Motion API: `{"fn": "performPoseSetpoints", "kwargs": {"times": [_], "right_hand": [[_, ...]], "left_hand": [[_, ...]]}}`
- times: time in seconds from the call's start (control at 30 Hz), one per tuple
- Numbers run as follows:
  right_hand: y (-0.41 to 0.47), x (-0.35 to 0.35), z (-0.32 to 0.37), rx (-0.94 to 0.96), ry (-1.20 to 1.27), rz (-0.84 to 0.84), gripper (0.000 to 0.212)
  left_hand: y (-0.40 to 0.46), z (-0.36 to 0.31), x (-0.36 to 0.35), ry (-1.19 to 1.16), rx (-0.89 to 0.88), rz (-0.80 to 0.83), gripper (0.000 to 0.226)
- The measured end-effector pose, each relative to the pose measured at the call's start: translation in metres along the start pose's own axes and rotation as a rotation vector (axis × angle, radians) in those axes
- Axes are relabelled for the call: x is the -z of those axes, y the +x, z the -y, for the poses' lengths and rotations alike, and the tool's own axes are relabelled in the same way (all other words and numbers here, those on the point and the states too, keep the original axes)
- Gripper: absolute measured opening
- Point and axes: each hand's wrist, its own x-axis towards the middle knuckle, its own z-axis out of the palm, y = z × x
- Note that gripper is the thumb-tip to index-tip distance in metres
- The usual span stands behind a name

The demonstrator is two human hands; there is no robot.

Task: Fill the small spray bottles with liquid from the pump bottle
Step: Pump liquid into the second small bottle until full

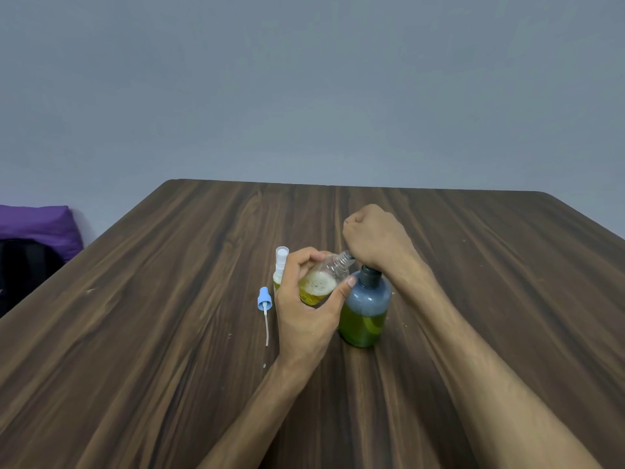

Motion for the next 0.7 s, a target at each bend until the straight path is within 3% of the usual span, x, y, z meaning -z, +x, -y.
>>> {"fn": "performPoseSetpoints", "kwargs": {"times": [0.7], "right_hand": [[0.0004,0.0061,0.0048,0.016,-0.009,-0.045,0.036]], "left_hand": [[-0.0015,-0.0015,0.0013,0.001,-0.017,0.012,0.049]]}}
